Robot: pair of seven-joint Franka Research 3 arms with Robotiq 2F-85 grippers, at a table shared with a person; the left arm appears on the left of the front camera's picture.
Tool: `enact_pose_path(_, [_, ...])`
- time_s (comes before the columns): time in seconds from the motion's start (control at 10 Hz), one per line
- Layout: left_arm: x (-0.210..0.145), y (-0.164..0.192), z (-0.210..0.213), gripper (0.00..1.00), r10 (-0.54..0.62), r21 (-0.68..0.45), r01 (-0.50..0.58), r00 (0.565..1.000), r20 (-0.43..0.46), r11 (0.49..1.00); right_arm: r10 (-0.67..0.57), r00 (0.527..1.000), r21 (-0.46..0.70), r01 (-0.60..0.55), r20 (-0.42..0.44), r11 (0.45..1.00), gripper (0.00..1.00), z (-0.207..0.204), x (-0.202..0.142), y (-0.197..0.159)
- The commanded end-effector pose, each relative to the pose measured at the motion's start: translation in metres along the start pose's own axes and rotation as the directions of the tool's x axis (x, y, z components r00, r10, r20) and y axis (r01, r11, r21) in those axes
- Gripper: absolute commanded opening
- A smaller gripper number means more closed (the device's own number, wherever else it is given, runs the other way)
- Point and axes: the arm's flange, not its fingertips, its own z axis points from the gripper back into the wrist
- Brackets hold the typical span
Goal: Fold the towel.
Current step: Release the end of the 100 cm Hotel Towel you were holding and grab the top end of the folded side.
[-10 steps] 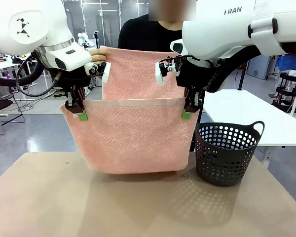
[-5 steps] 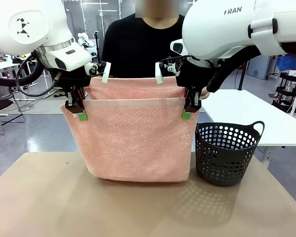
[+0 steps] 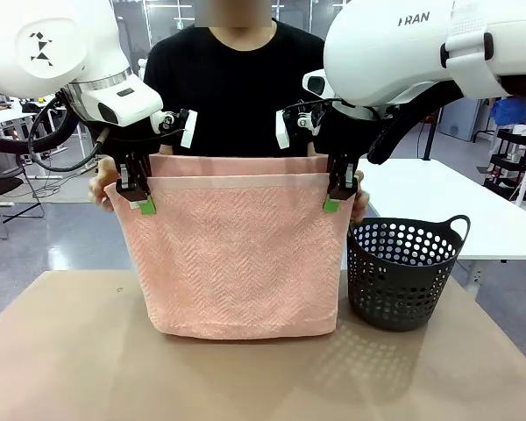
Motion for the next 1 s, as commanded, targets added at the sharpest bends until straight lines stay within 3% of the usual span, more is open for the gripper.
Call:
enact_pose_path(0.0, [-0.0010, 0.0007, 0.0005, 0.00, -0.003, 0.007, 0.003, 1.000, -0.008, 1.000, 0.001, 1.000, -0.004, -0.001, -0.004, 1.000, 0.00, 0.0005, -0.0006, -0.0003])
enact_pose_path(0.9, [-0.0010, 0.0007, 0.0005, 0.00, -0.003, 0.007, 0.003, 1.000, -0.008, 1.000, 0.001, 1.000, -0.004, -0.001, -0.004, 1.000, 0.00, 0.0005, -0.0006, -0.0003])
